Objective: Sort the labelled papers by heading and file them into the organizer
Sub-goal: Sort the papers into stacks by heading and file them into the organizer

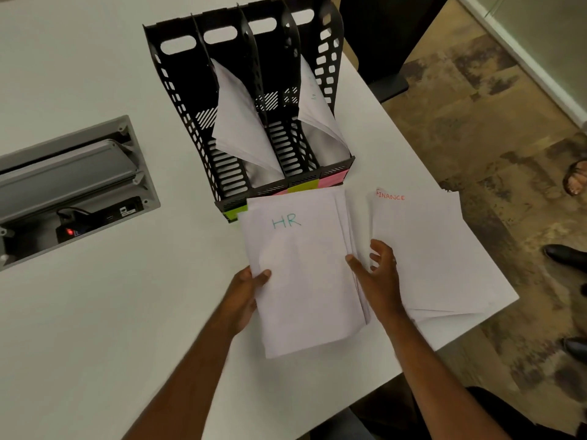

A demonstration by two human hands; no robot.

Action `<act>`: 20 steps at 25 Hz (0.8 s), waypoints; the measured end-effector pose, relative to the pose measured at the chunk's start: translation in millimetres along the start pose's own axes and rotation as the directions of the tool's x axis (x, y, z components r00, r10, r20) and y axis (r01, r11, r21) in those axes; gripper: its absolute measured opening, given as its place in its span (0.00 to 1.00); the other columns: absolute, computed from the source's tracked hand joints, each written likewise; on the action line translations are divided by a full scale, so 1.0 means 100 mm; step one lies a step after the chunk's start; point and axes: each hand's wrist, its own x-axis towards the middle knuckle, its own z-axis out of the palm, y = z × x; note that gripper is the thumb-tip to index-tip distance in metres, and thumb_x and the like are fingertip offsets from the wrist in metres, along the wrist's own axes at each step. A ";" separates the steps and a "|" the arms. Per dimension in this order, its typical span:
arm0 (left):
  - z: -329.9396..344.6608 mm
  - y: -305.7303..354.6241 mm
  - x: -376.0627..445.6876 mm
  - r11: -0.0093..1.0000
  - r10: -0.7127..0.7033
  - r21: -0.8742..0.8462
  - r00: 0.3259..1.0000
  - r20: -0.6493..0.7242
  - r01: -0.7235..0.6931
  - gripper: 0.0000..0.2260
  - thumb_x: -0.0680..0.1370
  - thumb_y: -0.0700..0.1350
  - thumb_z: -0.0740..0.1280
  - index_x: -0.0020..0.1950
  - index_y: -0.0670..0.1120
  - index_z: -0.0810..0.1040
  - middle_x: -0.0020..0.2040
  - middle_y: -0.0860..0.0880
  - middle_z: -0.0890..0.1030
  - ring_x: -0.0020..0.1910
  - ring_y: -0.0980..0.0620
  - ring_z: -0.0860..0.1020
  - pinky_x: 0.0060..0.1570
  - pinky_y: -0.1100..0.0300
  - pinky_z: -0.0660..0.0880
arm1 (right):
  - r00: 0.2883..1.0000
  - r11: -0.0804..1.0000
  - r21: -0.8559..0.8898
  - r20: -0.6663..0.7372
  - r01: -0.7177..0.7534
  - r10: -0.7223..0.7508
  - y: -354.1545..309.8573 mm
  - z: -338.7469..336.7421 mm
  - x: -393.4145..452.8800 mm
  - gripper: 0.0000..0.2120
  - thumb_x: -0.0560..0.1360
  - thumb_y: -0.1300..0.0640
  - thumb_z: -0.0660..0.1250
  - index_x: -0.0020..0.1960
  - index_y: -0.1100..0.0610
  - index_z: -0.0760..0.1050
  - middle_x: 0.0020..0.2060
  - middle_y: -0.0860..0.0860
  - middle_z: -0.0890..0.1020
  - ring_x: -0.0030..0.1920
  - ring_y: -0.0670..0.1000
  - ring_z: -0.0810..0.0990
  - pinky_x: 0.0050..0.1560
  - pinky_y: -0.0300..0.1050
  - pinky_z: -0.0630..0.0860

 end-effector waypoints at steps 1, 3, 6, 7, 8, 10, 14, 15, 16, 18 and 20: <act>-0.12 0.02 -0.04 0.999 -0.012 -0.035 1.000 0.010 0.013 0.15 0.80 0.40 0.67 0.67 0.45 0.78 0.61 0.44 0.84 0.59 0.43 0.83 0.51 0.52 0.83 | 0.997 0.999 0.016 0.070 -0.032 0.030 -0.05 0.05 0.01 0.37 0.70 0.44 0.76 0.73 0.50 0.64 0.67 0.45 0.71 0.62 0.46 0.73 0.57 0.40 0.73; -0.30 0.03 -0.12 0.997 -0.034 -0.068 0.999 0.008 0.035 0.17 0.80 0.41 0.68 0.68 0.44 0.77 0.63 0.43 0.83 0.61 0.42 0.82 0.53 0.50 0.82 | 0.962 0.985 0.106 0.250 -0.137 0.107 -0.15 0.16 -0.01 0.41 0.67 0.40 0.77 0.74 0.48 0.64 0.65 0.44 0.74 0.62 0.47 0.76 0.56 0.40 0.75; -0.34 -0.02 -0.23 0.997 -0.047 -0.062 0.999 -0.004 0.047 0.18 0.77 0.45 0.73 0.66 0.44 0.79 0.62 0.42 0.84 0.60 0.41 0.83 0.52 0.50 0.82 | 0.841 0.950 0.193 0.530 -0.246 0.110 -0.22 0.32 -0.10 0.36 0.63 0.36 0.79 0.67 0.45 0.74 0.59 0.45 0.83 0.59 0.47 0.82 0.52 0.36 0.79; -0.29 -0.04 -0.26 0.998 -0.039 -0.054 0.999 -0.008 0.039 0.18 0.76 0.47 0.74 0.65 0.45 0.80 0.60 0.42 0.84 0.58 0.42 0.83 0.50 0.51 0.83 | 0.820 0.948 0.206 0.565 -0.244 0.088 -0.21 0.39 -0.15 0.31 0.64 0.40 0.80 0.65 0.46 0.77 0.58 0.45 0.84 0.58 0.46 0.83 0.54 0.38 0.79; -0.22 -0.04 -0.29 0.999 -0.018 -0.037 1.000 -0.022 0.017 0.18 0.75 0.48 0.75 0.63 0.45 0.81 0.58 0.43 0.85 0.56 0.43 0.84 0.47 0.52 0.83 | 0.829 0.948 0.220 0.554 -0.231 0.073 -0.21 0.46 -0.21 0.27 0.66 0.45 0.80 0.63 0.48 0.79 0.57 0.46 0.85 0.57 0.46 0.83 0.54 0.39 0.79; -0.09 -0.03 -0.33 0.999 0.054 0.010 0.994 -0.094 -0.053 0.16 0.74 0.47 0.76 0.60 0.46 0.82 0.54 0.45 0.87 0.51 0.46 0.86 0.42 0.57 0.83 | 0.886 0.940 0.273 0.459 -0.203 0.058 -0.23 0.54 -0.33 0.20 0.69 0.53 0.80 0.58 0.49 0.81 0.54 0.47 0.86 0.54 0.45 0.84 0.50 0.35 0.79; 0.01 0.17 -0.43 0.978 0.191 0.101 0.977 -0.090 -0.182 0.15 0.73 0.45 0.77 0.58 0.45 0.84 0.53 0.45 0.87 0.50 0.46 0.86 0.42 0.59 0.82 | 0.941 0.932 0.342 0.338 -0.124 0.001 -0.35 0.39 -0.43 0.16 0.68 0.58 0.80 0.53 0.48 0.82 0.50 0.46 0.87 0.51 0.46 0.85 0.45 0.33 0.79; 0.01 0.25 -0.47 0.967 0.228 0.128 0.972 -0.056 -0.219 0.14 0.72 0.45 0.78 0.56 0.47 0.85 0.54 0.45 0.87 0.52 0.45 0.86 0.44 0.59 0.82 | 0.953 0.936 0.344 0.303 -0.081 -0.028 -0.40 0.33 -0.44 0.16 0.67 0.59 0.80 0.52 0.48 0.82 0.49 0.45 0.87 0.50 0.46 0.86 0.44 0.33 0.79; 0.01 0.33 -0.52 0.953 0.269 0.147 0.963 -0.015 -0.264 0.13 0.71 0.45 0.78 0.56 0.50 0.86 0.55 0.46 0.87 0.54 0.45 0.85 0.45 0.59 0.82 | 0.962 0.935 0.352 0.266 -0.040 -0.059 -0.46 0.26 -0.48 0.17 0.66 0.58 0.81 0.51 0.46 0.82 0.48 0.44 0.87 0.50 0.45 0.86 0.43 0.33 0.79; 0.01 0.46 -0.65 0.918 0.344 0.189 0.937 0.057 -0.348 0.17 0.71 0.45 0.77 0.56 0.60 0.84 0.55 0.53 0.87 0.55 0.52 0.84 0.46 0.62 0.81 | 0.970 0.923 0.382 0.199 0.052 -0.137 -0.56 0.12 -0.58 0.20 0.65 0.56 0.82 0.53 0.43 0.81 0.49 0.43 0.86 0.50 0.44 0.85 0.44 0.32 0.79; 0.04 0.49 -0.76 0.884 0.376 0.264 0.922 0.090 -0.386 0.20 0.72 0.45 0.77 0.53 0.70 0.81 0.51 0.62 0.86 0.51 0.63 0.83 0.42 0.70 0.79 | 0.965 0.909 0.396 0.160 0.131 -0.209 -0.61 0.02 -0.69 0.23 0.64 0.51 0.82 0.54 0.37 0.80 0.49 0.41 0.85 0.50 0.40 0.83 0.45 0.30 0.78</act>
